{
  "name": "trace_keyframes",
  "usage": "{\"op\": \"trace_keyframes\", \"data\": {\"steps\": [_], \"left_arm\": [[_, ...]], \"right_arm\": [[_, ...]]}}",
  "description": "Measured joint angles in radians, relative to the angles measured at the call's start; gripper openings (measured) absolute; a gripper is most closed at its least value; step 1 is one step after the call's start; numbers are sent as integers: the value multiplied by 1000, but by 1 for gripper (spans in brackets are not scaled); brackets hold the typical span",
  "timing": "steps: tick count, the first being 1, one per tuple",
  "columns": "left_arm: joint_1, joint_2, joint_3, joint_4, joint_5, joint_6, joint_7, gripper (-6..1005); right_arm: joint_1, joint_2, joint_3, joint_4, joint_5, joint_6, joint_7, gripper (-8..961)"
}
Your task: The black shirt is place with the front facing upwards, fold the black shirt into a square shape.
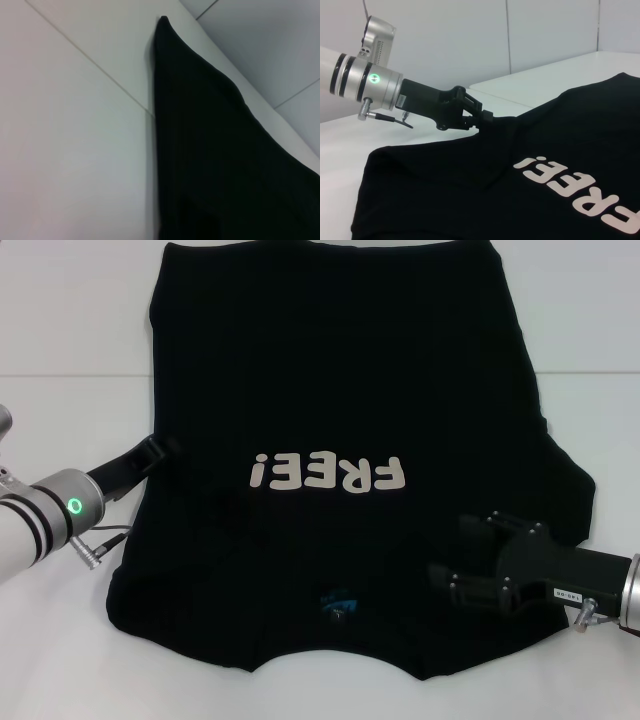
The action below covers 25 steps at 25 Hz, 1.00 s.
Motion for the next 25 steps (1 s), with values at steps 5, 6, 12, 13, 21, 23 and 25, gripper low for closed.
{"op": "trace_keyframes", "data": {"steps": [5,6,12,13,21,23,25], "left_arm": [[-4,-4,0,-1,0,-21,0,242],[-5,-6,-1,0,-2,-21,0,203],[-6,-5,-9,-4,-22,36,-45,46],[-7,-5,-9,-4,-23,54,-61,33],[-30,-12,-10,-10,-74,93,-110,34],[-38,-15,-11,-17,-92,92,-110,38],[-44,-18,-11,-21,-100,92,-110,43]], "right_arm": [[0,0,0,0,0,-1,4,899],[0,0,0,0,0,-1,4,899],[0,0,0,0,0,-2,5,900],[0,0,0,0,0,-2,5,900],[5,1,0,0,0,0,4,900],[5,1,0,0,0,0,4,900],[5,2,0,0,0,0,2,899]]}}
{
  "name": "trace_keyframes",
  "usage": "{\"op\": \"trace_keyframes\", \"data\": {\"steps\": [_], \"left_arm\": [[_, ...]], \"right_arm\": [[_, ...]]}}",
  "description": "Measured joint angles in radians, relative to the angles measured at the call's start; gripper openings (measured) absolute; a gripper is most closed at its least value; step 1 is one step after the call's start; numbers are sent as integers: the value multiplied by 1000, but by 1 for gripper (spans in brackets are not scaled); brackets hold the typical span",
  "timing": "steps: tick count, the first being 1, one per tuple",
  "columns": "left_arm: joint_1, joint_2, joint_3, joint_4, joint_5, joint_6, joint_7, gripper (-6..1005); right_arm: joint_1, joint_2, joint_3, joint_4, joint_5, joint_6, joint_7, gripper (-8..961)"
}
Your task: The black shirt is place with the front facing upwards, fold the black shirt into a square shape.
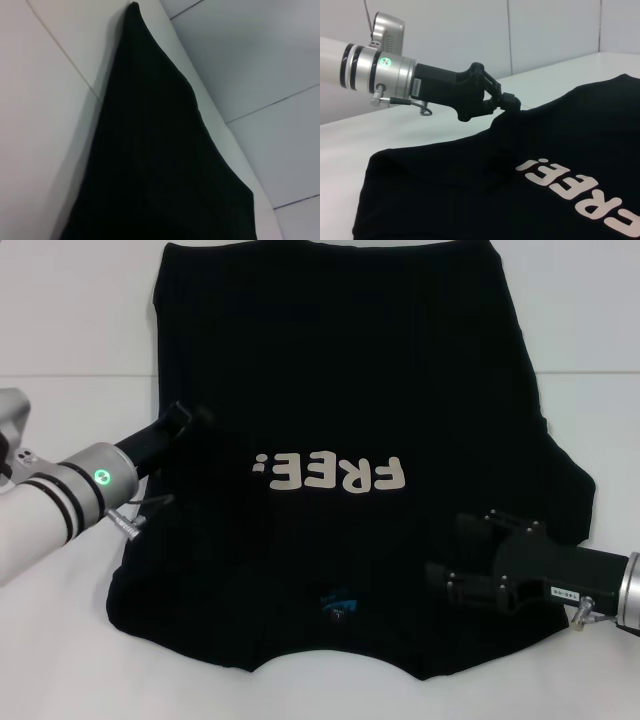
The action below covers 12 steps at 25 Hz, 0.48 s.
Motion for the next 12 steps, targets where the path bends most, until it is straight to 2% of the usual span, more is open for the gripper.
{"op": "trace_keyframes", "data": {"steps": [7,12], "left_arm": [[-8,-19,-1,-4,-17,-9,-1,58],[-8,-21,0,-22,-61,43,-1,69]], "right_arm": [[1,1,0,2,0,-1,-5,899],[1,0,0,3,2,0,-6,899]]}}
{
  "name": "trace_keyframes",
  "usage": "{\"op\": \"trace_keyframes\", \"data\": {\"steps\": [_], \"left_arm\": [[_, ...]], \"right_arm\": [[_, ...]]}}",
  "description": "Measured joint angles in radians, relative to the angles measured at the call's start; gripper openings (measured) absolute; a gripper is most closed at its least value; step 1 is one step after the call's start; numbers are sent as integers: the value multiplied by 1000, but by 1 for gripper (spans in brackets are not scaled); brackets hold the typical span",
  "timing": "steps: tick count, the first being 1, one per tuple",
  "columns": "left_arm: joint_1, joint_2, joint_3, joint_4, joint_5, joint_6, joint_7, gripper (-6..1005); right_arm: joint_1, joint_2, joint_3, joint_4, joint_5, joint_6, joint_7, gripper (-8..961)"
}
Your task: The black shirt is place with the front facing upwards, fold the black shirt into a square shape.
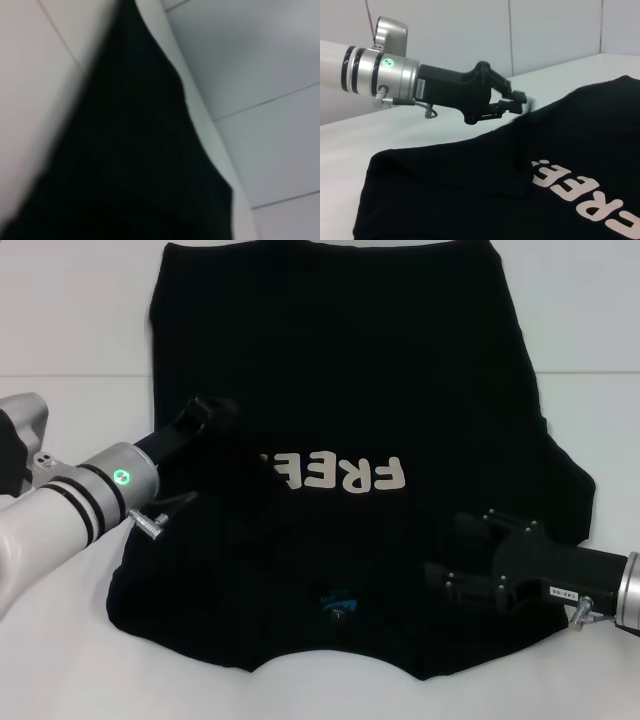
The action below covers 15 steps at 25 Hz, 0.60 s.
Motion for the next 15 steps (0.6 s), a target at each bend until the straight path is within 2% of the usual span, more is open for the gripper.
{"op": "trace_keyframes", "data": {"steps": [1,4,6,11,15], "left_arm": [[2,0,0,-2,-8,23,0,71],[8,5,2,-3,-19,92,-13,201],[12,19,21,-3,-6,127,-40,288],[59,84,128,0,19,194,-111,463],[147,126,144,37,19,349,-27,618]], "right_arm": [[0,0,0,0,0,0,0,900],[-2,-1,0,0,1,3,0,900],[-3,-1,1,0,2,5,0,900],[-7,-3,31,-3,10,9,57,899],[-11,-21,62,-52,14,10,263,900]]}}
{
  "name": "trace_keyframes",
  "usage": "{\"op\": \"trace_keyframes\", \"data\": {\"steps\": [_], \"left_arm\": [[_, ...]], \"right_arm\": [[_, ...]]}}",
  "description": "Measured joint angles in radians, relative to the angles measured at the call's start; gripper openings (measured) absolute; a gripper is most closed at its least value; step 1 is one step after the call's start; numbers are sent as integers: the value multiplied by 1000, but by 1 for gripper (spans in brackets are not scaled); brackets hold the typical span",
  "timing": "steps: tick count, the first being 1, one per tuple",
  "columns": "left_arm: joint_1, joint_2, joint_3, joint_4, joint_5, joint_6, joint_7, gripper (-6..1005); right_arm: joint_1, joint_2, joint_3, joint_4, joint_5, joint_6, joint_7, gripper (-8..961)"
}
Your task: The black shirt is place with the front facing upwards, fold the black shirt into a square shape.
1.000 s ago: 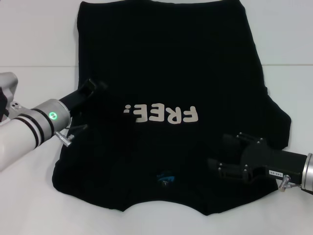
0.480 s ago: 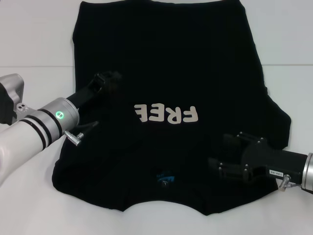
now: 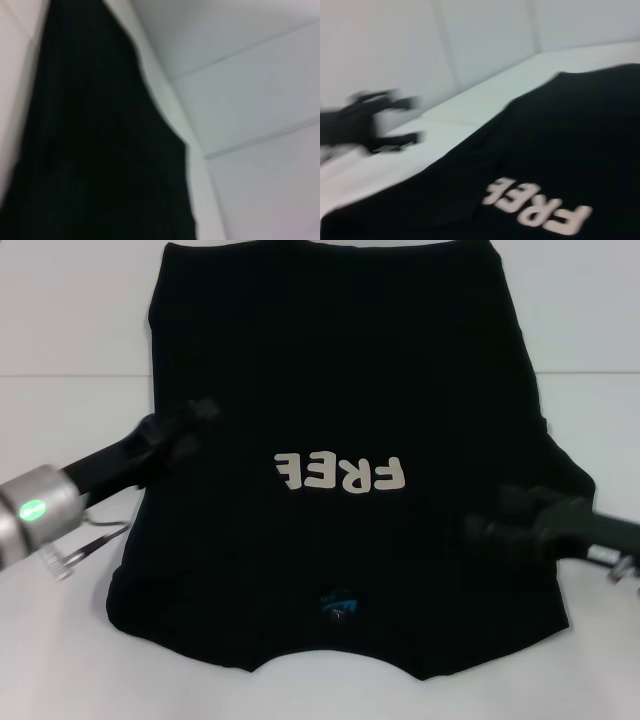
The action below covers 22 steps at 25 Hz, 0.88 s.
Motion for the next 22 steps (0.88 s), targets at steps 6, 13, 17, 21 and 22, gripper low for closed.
{"op": "trace_keyframes", "data": {"steps": [6,13,17,21,22], "left_arm": [[119,23,-13,154,103,289,203,791],[175,18,-81,266,242,431,470,913],[176,17,-86,267,263,469,536,907],[172,17,-88,274,284,523,581,907],[171,17,-88,275,285,529,583,907]], "right_arm": [[3,-55,-30,-162,-64,-7,503,899],[105,-118,-64,-357,-392,-35,1121,900],[183,-121,-64,-453,-638,-78,1314,900],[230,-107,-64,-465,-773,-84,1356,899],[234,-105,-64,-456,-781,-74,1358,899]]}}
